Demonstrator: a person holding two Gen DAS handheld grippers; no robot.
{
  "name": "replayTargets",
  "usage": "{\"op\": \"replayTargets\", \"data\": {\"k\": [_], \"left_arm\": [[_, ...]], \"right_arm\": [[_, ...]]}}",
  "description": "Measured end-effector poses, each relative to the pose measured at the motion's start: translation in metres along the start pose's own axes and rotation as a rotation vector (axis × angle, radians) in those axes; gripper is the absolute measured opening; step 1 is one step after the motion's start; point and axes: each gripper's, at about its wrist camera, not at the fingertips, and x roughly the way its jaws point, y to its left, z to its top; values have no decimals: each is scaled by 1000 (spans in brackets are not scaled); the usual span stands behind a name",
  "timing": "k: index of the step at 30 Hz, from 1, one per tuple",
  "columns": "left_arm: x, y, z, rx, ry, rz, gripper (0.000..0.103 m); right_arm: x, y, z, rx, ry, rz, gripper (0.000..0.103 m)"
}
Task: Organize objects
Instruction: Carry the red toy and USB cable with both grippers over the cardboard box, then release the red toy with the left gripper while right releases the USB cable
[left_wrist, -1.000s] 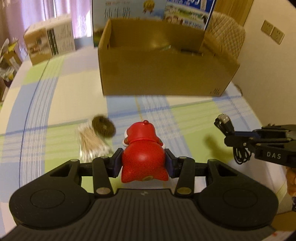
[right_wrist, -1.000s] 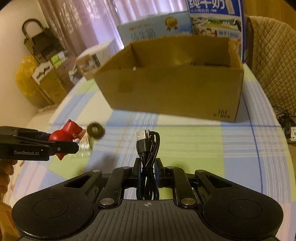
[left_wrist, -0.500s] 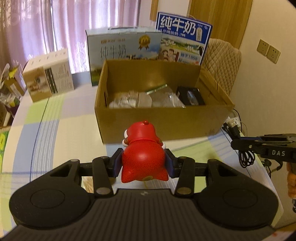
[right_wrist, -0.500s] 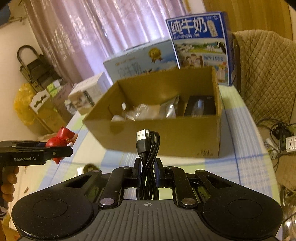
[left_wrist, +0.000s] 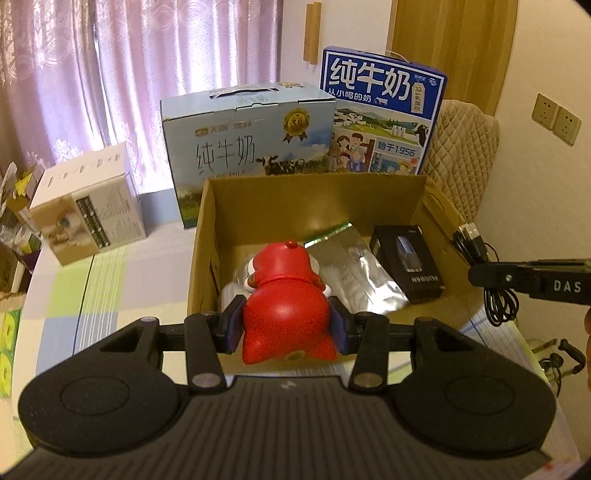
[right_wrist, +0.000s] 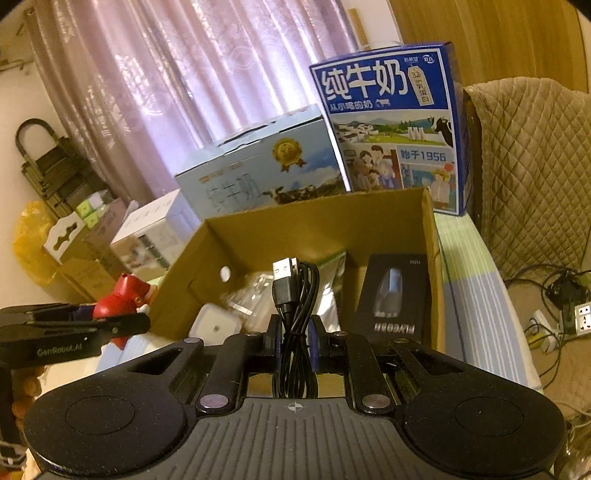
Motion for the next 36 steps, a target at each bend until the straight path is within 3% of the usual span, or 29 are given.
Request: {"op": "replayTargets", "data": {"k": [15,26,28,30,36], "left_arm": [[83,9,42,30,78,9,41],[125,20,54,51,123,36,41],[132,21,55,57,130,43,41],[138,21,56,60,137,46,41],[152,23,57,69,154,54,41]], "right_arm": [[98,-34,35,129,122,-93,11],[139,-52,49,188,152,-120,11],[141,-53,53,189,146,-105,19],[140,-51,56,174,130,-113,54],[138,-45,58,112,115,-133,56]]}}
